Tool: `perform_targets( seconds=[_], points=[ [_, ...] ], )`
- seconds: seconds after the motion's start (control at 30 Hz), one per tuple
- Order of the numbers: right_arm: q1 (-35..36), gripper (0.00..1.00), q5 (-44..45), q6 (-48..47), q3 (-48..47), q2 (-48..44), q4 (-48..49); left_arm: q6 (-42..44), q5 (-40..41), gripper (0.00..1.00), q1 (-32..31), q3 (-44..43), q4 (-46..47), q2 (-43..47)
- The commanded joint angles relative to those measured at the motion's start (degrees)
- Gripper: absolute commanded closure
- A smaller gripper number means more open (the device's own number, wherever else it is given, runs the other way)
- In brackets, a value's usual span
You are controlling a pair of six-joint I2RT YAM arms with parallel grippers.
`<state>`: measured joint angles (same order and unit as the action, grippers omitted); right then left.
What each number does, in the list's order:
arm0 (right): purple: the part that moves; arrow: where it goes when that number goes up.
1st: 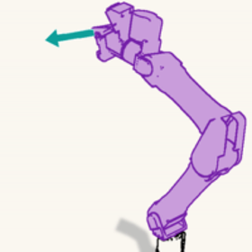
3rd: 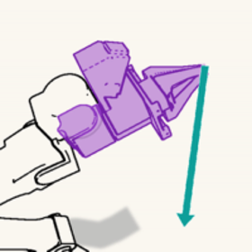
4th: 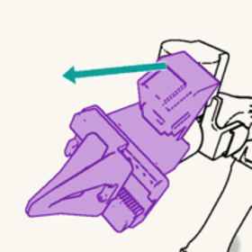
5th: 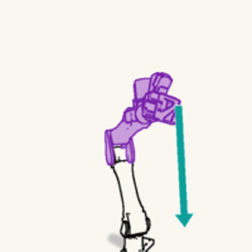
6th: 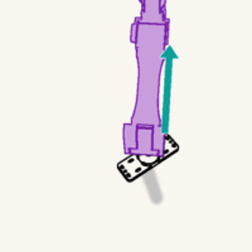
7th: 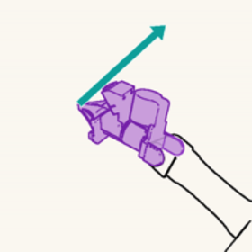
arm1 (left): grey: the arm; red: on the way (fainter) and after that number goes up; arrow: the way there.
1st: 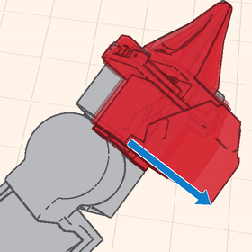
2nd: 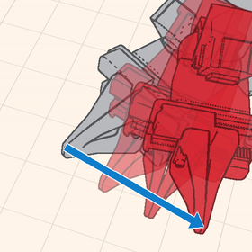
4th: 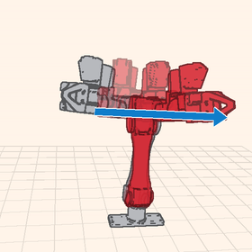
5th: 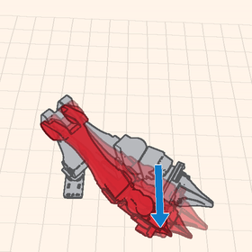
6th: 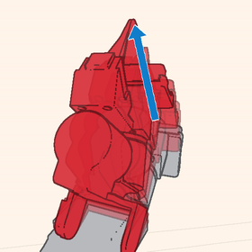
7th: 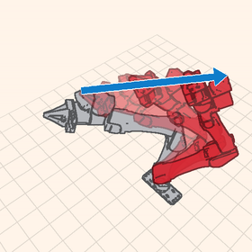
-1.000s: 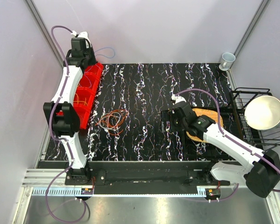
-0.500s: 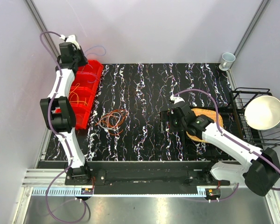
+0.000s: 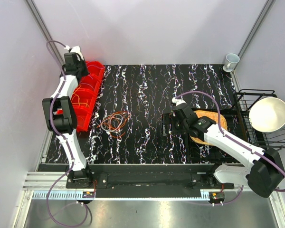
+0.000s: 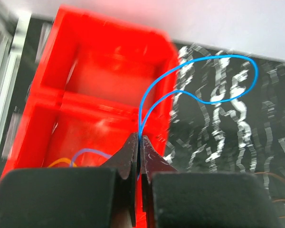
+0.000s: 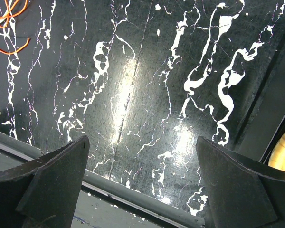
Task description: Untangle the cables
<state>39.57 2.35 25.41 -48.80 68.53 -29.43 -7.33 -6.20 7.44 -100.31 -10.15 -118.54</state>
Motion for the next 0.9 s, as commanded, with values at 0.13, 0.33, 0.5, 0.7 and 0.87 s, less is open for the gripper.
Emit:
perform_targets(
  seconds=[0.13, 0.33, 0.5, 0.7, 0.87],
  points=[
    [-0.11, 0.00, -0.59, -0.62, -0.42, -0.85, 1.83, 2.58, 6.02, 1.00, 0.82, 7.06, 6.28, 5.16],
    [-0.20, 0.00, -0.50, -0.54, -0.07, -1.65, 1.75, 5.49, 11.54, 1.00, 1.61, 9.87, 6.81, 5.42],
    [-0.20, 0.00, -0.42, -0.54, -0.07, -1.47, 1.83, 6.71, 13.67, 1.00, 2.58, 11.89, 8.83, 6.04],
    [-0.20, 0.00, -0.42, -0.54, -0.16, -1.12, 1.83, 8.30, 15.95, 0.99, 3.63, 12.51, 9.63, 5.52],
    [-0.20, 0.00, -0.42, -0.62, -0.25, -0.59, 1.83, 7.60, 15.43, 0.94, 3.90, 10.84, 8.66, 4.64]
  ],
)
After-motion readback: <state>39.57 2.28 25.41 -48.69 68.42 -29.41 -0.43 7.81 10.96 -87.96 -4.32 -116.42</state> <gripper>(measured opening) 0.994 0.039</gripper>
